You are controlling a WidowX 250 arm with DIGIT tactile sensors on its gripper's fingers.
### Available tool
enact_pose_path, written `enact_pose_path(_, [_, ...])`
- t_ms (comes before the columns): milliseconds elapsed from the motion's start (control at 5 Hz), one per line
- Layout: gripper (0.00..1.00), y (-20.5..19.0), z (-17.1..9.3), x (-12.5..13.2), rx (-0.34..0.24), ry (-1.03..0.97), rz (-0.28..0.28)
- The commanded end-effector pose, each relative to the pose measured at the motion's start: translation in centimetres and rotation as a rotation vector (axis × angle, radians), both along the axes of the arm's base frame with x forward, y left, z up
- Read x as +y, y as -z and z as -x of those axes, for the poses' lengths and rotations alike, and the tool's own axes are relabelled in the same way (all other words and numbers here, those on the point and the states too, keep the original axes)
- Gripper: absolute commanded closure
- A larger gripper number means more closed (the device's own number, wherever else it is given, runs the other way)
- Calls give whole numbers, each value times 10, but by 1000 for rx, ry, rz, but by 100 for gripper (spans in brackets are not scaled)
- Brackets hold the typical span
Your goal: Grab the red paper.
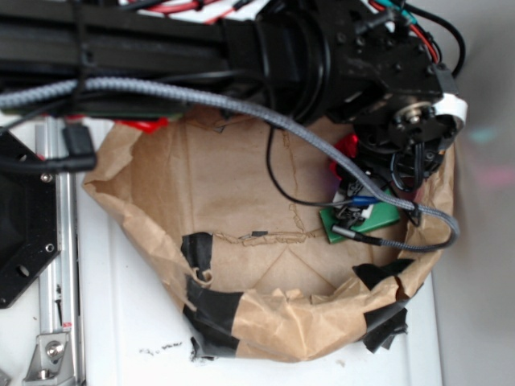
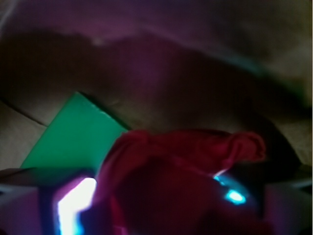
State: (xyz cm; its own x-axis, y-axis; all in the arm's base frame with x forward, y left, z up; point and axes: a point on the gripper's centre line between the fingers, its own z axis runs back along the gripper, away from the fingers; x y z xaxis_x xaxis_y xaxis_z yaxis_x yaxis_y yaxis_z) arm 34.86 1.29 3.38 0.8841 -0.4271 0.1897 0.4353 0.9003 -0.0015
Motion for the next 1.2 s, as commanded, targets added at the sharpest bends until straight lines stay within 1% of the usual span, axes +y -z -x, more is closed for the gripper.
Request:
enact_pose_path(0, [100,3,-4,9,-15,-11,-24])
enact_pose_path(200, [100,-13,2,10,-40,-26,-24])
enact_pose_path(400, [100,-60,21,7,-66,-82,53])
enact_pose_path(600, [100,-101,55,-3,-75,-133,42])
enact_pose_path(800, [100,-122,89,-8,-43,-157,32])
enact_pose_path(1000, [100,-139,110,-11,-71,-131,89])
